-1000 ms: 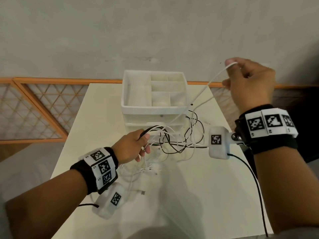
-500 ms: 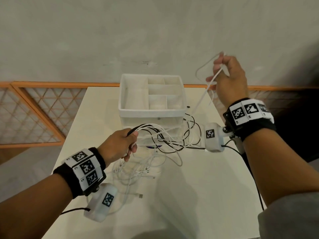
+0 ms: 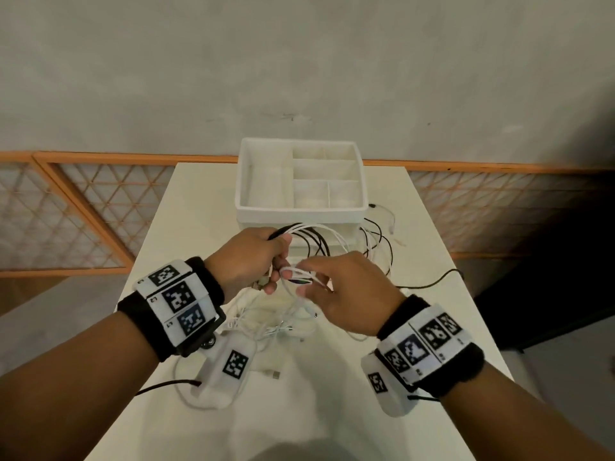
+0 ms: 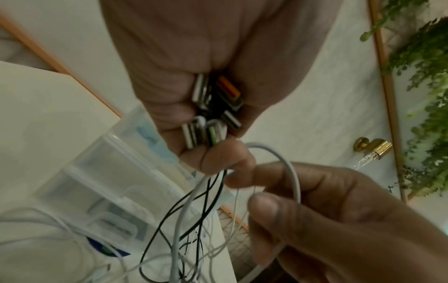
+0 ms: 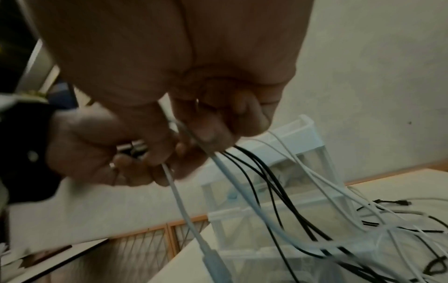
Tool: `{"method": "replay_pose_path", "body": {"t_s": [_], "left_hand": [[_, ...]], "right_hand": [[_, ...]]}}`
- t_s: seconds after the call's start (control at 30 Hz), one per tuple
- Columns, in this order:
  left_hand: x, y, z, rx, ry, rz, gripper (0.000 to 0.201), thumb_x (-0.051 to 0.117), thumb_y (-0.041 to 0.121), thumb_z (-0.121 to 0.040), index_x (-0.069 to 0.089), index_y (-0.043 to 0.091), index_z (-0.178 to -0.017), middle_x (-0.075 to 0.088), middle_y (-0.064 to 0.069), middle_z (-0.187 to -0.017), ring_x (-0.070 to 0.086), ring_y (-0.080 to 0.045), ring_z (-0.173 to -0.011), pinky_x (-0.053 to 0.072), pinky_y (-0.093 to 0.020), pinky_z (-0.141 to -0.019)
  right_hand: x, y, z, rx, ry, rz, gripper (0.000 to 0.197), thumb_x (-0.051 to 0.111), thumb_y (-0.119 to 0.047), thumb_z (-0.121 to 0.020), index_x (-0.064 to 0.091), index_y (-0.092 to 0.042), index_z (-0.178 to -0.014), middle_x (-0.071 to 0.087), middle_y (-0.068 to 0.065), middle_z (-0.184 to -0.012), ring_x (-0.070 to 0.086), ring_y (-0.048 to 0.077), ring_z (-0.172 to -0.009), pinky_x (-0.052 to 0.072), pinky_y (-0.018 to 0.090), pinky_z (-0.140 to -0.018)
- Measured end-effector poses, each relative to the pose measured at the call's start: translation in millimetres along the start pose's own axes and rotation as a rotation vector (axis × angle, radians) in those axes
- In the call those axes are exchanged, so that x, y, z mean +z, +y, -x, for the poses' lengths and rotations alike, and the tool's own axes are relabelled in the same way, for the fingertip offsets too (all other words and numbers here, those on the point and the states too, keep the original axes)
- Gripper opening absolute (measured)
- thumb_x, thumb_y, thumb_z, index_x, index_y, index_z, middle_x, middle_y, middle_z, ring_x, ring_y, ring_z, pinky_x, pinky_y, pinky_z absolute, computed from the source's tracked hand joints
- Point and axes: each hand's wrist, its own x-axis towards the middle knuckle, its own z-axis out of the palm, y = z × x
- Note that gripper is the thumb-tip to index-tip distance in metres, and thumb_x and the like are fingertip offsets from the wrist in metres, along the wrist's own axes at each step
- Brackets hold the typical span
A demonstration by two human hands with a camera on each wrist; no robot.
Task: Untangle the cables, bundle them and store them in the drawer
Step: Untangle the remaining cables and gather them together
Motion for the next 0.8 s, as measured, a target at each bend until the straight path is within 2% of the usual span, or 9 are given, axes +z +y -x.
{"method": "replay_pose_path", "body": {"t_s": [0.1, 0.23, 0.33, 0.43, 0.53, 0.6, 0.67, 0.73, 0.8], "left_hand": [[-1, 0, 5, 0.037, -0.077, -0.005, 0.03, 0.044, 0.028, -0.104, 0.053, 0.006, -0.086, 0.067, -0.011, -0.07, 0.054, -0.019, -0.059, 0.048, -0.026, -0.054], [-7, -14, 9, 0.043, -0.138, -0.069, 0.029, 0.041, 0.036, -0.105, 0.059, 0.014, -0.098, 0.071, -0.008, -0.08, 0.059, -0.014, -0.08, 0.046, -0.032, -0.072], [-10, -19, 12, 0.05, -0.134, -0.014, 0.031, 0.041, 0.035, -0.104, 0.054, 0.014, -0.085, 0.064, -0.009, -0.072, 0.069, -0.026, -0.089, 0.048, -0.034, -0.073], [-13, -22, 15, 0.008, -0.171, 0.067, 0.032, 0.041, 0.036, -0.104, 0.052, 0.011, -0.087, 0.057, -0.009, -0.071, 0.071, -0.028, -0.084, 0.052, -0.043, -0.078], [-17, -22, 18, 0.0, -0.194, 0.081, 0.034, 0.042, 0.038, -0.103, 0.052, 0.009, -0.089, 0.047, -0.007, -0.067, 0.06, -0.024, -0.063, 0.055, -0.038, -0.065], [-18, -20, 19, 0.032, -0.176, 0.016, 0.035, 0.044, 0.04, -0.102, 0.053, 0.008, -0.089, 0.04, -0.003, -0.063, 0.046, -0.019, -0.052, 0.048, -0.032, -0.054], [-18, -16, 21, 0.089, -0.156, -0.066, 0.037, 0.05, 0.044, -0.097, 0.055, 0.009, -0.085, 0.037, 0.001, -0.06, 0.038, -0.017, -0.048, 0.041, -0.028, -0.048], [-15, -9, 23, 0.154, -0.144, -0.109, 0.037, 0.056, 0.046, -0.091, 0.054, 0.012, -0.077, 0.037, 0.004, -0.057, 0.033, -0.015, -0.045, 0.034, -0.024, -0.043], [-14, 0, 26, 0.222, -0.145, -0.117, 0.034, 0.059, 0.048, -0.086, 0.054, 0.02, -0.067, 0.035, 0.004, -0.056, 0.029, -0.013, -0.045, 0.027, -0.021, -0.041]], "right_hand": [[-7, 13, -6, -0.004, 0.106, -0.17, 0.03, 0.056, -0.033, -0.1, 0.064, -0.023, -0.073, 0.05, -0.007, -0.055, 0.047, 0.01, -0.054, 0.045, 0.03, -0.059], [-28, 27, -10, 0.13, 0.226, -0.316, 0.031, 0.058, -0.036, -0.098, 0.076, -0.012, -0.09, 0.044, -0.009, -0.052, 0.039, 0.006, -0.049, 0.036, 0.024, -0.054], [-31, 32, -14, 0.193, 0.234, -0.334, 0.023, 0.06, -0.036, -0.097, 0.079, -0.025, -0.097, 0.045, -0.012, -0.047, 0.042, 0.004, -0.046, 0.033, 0.014, -0.052], [-25, 36, -16, 0.242, 0.272, -0.372, 0.019, 0.061, -0.034, -0.097, 0.079, -0.029, -0.095, 0.046, -0.013, -0.044, 0.042, 0.004, -0.045, 0.035, 0.015, -0.053], [-20, 40, -17, 0.273, 0.261, -0.355, 0.017, 0.067, -0.031, -0.092, 0.073, -0.039, -0.106, 0.058, -0.005, -0.061, 0.052, 0.011, -0.054, 0.049, 0.029, -0.062], [-20, 40, -16, 0.276, 0.164, -0.397, 0.049, 0.077, -0.027, -0.083, 0.061, -0.044, -0.125, 0.058, -0.002, -0.086, 0.052, 0.011, -0.057, 0.051, 0.03, -0.069], [-17, 37, -17, 0.255, 0.067, -0.423, 0.068, 0.083, -0.027, -0.075, 0.052, -0.05, -0.132, 0.052, -0.003, -0.097, 0.052, 0.009, -0.059, 0.052, 0.029, -0.07], [-10, 34, -19, 0.225, 0.012, -0.406, 0.058, 0.083, -0.031, -0.073, 0.058, -0.049, -0.122, 0.053, -0.007, -0.084, 0.055, 0.012, -0.063, 0.055, 0.032, -0.07], [0, 36, -21, 0.264, -0.035, -0.368, 0.025, 0.078, -0.034, -0.078, 0.07, -0.037, -0.102, 0.059, -0.008, -0.069, 0.059, 0.015, -0.063, 0.057, 0.036, -0.07]]}}
